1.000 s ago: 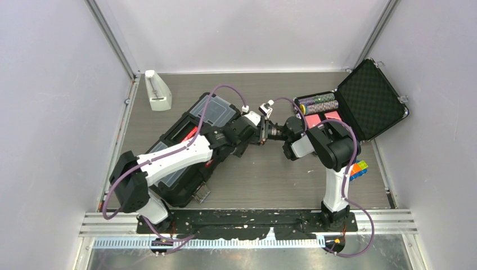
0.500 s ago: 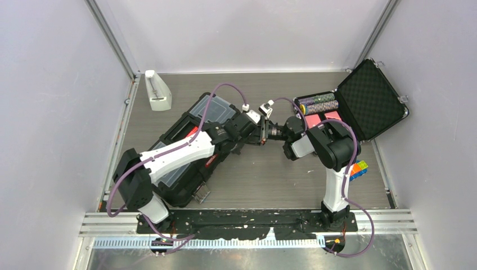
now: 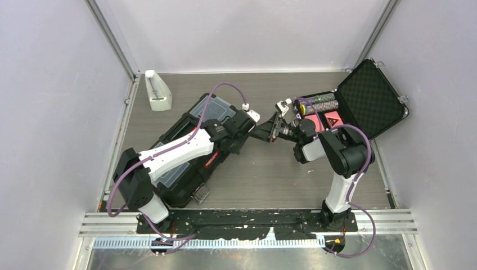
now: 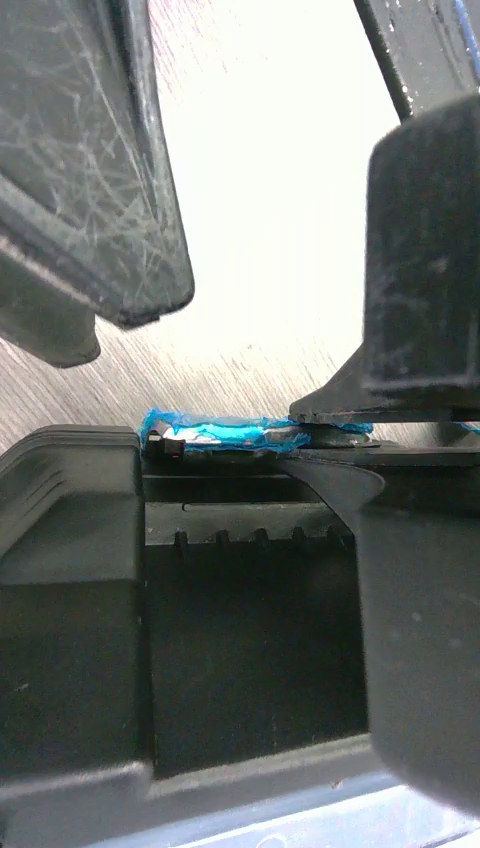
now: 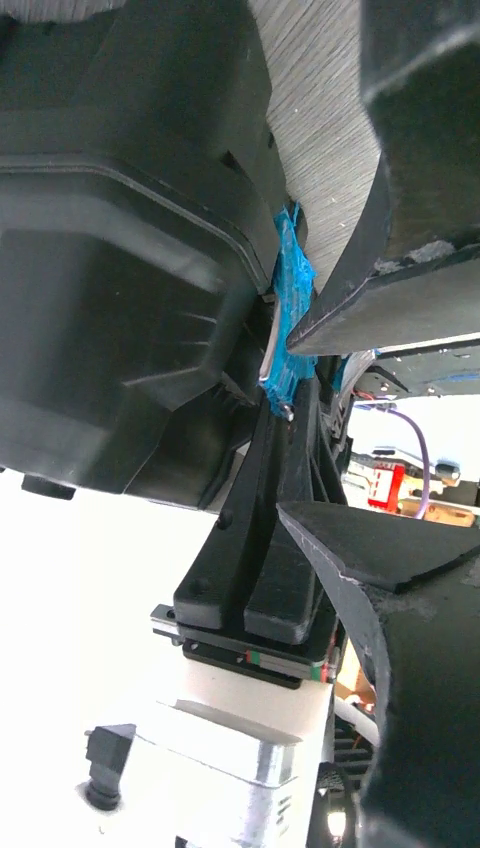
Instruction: Pack the tool kit
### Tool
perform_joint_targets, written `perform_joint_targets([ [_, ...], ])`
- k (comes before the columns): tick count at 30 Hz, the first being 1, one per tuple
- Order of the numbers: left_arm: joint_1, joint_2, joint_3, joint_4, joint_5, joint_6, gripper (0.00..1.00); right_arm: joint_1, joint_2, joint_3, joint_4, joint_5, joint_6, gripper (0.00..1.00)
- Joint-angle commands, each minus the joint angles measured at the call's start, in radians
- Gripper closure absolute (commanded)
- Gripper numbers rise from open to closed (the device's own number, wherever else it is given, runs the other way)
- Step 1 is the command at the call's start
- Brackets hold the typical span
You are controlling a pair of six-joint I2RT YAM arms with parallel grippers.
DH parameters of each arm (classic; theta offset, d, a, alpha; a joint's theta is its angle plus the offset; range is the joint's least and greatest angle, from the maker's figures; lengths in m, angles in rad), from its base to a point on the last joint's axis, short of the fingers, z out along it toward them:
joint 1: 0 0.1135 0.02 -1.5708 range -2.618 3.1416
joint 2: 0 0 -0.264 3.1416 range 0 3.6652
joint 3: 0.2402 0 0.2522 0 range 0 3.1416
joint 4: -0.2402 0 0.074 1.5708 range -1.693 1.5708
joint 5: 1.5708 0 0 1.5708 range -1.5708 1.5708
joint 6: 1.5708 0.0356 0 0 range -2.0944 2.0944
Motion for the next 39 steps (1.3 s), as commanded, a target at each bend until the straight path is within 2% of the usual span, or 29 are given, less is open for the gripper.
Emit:
perform_joint_targets([
  [1,0.019,-0.098,0.094,-0.011,0.004,0.017,1.00,0.002,-0.048,-0.043,0.065,0.039,-0.054,0.39],
  [7,0.019,-0.096,0.093,0.028,0.137,-0.009,1.00,-0.002,-0.060,-0.103,0.008,0.076,-0.133,0.38],
  [12,0.002,-0.043,0.068,0.038,0.143,-0.020,1.00,-0.029,-0.064,-0.130,0.005,0.101,-0.156,0.36],
  [24,-0.113,0.071,0.109,0.020,0.004,-0.034,1.00,-0.071,-0.071,-0.147,-0.011,0.098,-0.186,0.35],
  [39,-0.075,-0.061,0.150,-0.011,-0.095,-0.007,1.00,-0.041,-0.114,-0.154,-0.007,0.057,-0.196,0.37],
])
